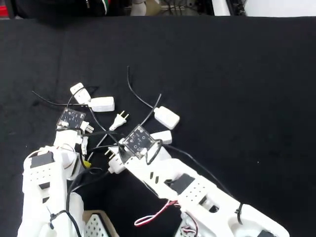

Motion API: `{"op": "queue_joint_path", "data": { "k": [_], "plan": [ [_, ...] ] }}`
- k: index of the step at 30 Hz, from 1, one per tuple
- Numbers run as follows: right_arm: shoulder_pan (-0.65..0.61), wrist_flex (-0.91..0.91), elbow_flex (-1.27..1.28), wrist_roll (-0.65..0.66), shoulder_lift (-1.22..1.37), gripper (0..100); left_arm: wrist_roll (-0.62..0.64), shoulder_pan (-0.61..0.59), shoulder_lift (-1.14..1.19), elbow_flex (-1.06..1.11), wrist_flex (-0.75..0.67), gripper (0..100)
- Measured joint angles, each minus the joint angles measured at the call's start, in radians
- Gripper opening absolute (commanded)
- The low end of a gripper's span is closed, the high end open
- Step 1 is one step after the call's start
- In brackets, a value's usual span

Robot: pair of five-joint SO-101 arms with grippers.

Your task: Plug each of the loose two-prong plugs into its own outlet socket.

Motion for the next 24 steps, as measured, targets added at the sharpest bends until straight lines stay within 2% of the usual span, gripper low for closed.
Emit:
{"op": "queue_joint_path", "data": {
  "k": [6,12,24],
  "plan": [
    [0.0,-0.014,0.003,0.0,0.0,1.1,0.0,0.0,0.0,0.002,0.0,29],
    [-0.002,-0.11,0.028,0.0,0.0,1.1,0.0,0.0,0.0,0.002,0.0,29],
    [-0.002,-0.127,0.054,0.0,0.002,1.1,0.0,0.0,0.0,0.002,0.0,29]
  ]
}}
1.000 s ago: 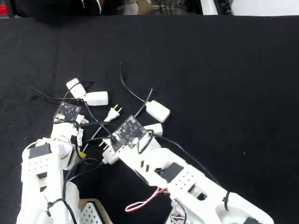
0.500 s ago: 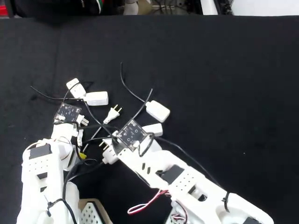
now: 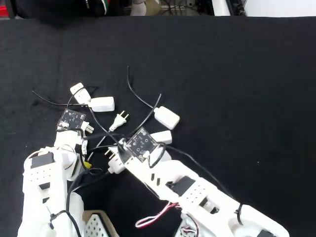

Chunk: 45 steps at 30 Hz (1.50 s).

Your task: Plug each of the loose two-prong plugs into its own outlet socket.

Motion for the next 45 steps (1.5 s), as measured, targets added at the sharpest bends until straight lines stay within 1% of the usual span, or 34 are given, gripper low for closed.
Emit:
{"op": "queue_joint_path", "data": {
  "k": [12,17,22,26,28,31,33,36,39,42,45],
  "plan": [
    [0.002,-0.009,0.017,0.0,-0.002,1.1,0.0,0.0,0.0,0.0,0.0,29],
    [0.002,-0.058,0.023,0.0,-0.002,1.1,0.0,0.0,0.0,0.0,0.0,29],
    [0.002,-0.064,0.017,-0.005,-0.002,1.1,0.0,0.0,0.0,0.0,0.0,28],
    [0.002,-0.031,-0.06,-0.018,0.0,1.1,-0.003,0.052,-0.021,0.0,0.0,28],
    [0.002,0.017,-0.103,-0.026,0.0,1.1,-0.003,0.077,-0.071,0.025,0.0,28],
    [0.002,0.083,-0.166,-0.072,-0.017,1.1,-0.003,0.129,-0.195,0.083,0.0,28],
    [0.002,0.14,-0.206,-0.107,-0.058,1.1,0.012,0.164,-0.308,0.133,0.0,29],
    [0.002,0.259,-0.27,-0.187,-0.153,1.1,0.069,0.192,-0.509,0.201,0.0,29],
    [0.002,0.388,-0.318,-0.258,-0.281,1.1,0.107,0.196,-0.713,0.278,0.002,29],
    [-0.012,0.433,-0.321,-0.302,-0.396,1.1,0.172,0.204,-0.893,0.29,0.071,29],
    [-0.068,0.427,-0.302,-0.311,-0.453,1.1,0.242,0.281,-0.908,0.241,0.158,29]
  ]
}}
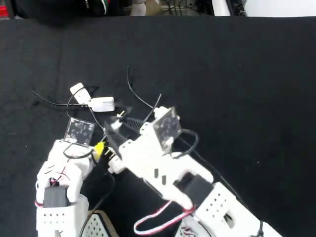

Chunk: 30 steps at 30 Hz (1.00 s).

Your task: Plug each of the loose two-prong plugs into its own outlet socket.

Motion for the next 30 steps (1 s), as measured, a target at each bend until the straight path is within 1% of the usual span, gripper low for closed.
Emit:
{"op": "queue_joint_path", "data": {
  "k": [4,8,10,14,20,23,25,27,30],
  "plan": [
    [-0.008,-0.049,0.055,-0.003,0.002,1.1,0.135,0.117,-0.003,-0.097,0.068,29],
    [0.02,-0.066,0.068,-0.006,0.018,1.1,0.206,0.12,-0.006,-0.149,0.091,29],
    [0.026,-0.066,0.068,-0.006,0.031,1.1,0.212,0.097,-0.005,-0.155,0.091,29],
    [0.025,-0.066,0.069,-0.006,0.066,1.1,0.236,0.098,-0.005,-0.161,0.091,29],
    [-0.003,-0.077,0.072,-0.005,0.155,1.1,0.249,0.069,-0.002,-0.16,0.091,29],
    [-0.006,-0.086,0.06,0.021,0.206,1.1,0.249,0.064,0.0,-0.158,0.091,29],
    [-0.006,-0.086,0.058,0.029,0.227,1.1,0.249,0.038,0.0,-0.158,0.089,29],
    [-0.006,-0.084,0.06,0.038,0.244,1.1,0.249,0.014,0.0,-0.146,0.066,29],
    [-0.006,-0.075,0.06,0.051,0.261,1.1,0.249,0.008,-0.002,-0.114,0.032,29]
  ]
}}
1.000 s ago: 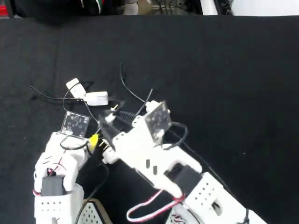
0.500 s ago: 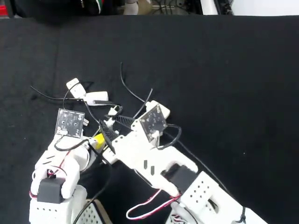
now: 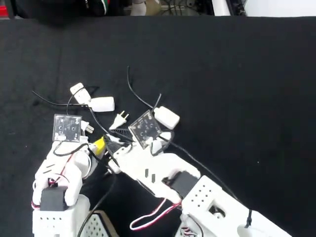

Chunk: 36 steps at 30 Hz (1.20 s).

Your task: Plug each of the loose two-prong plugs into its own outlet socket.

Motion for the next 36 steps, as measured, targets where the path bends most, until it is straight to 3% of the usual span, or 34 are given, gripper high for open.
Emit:
{"op": "queue_joint_path", "data": {
  "k": [7,10,17,23,36],
  "plan": [
    [0.005,0.123,-0.075,0.005,0.006,1.1,-0.003,0.0,0.002,0.0,-0.006,29],
    [0.041,0.18,-0.089,0.029,0.014,1.1,-0.063,-0.015,-0.002,-0.002,0.011,29],
    [0.052,0.279,-0.14,0.11,0.127,1.1,-0.307,-0.19,-0.002,0.084,0.061,29],
    [0.054,0.302,-0.269,0.178,0.393,1.1,-0.404,-0.324,-0.002,0.13,0.061,29],
    [0.086,0.439,-0.385,0.193,0.532,1.1,-0.466,-0.336,-0.002,0.149,0.081,29]
  ]
}}
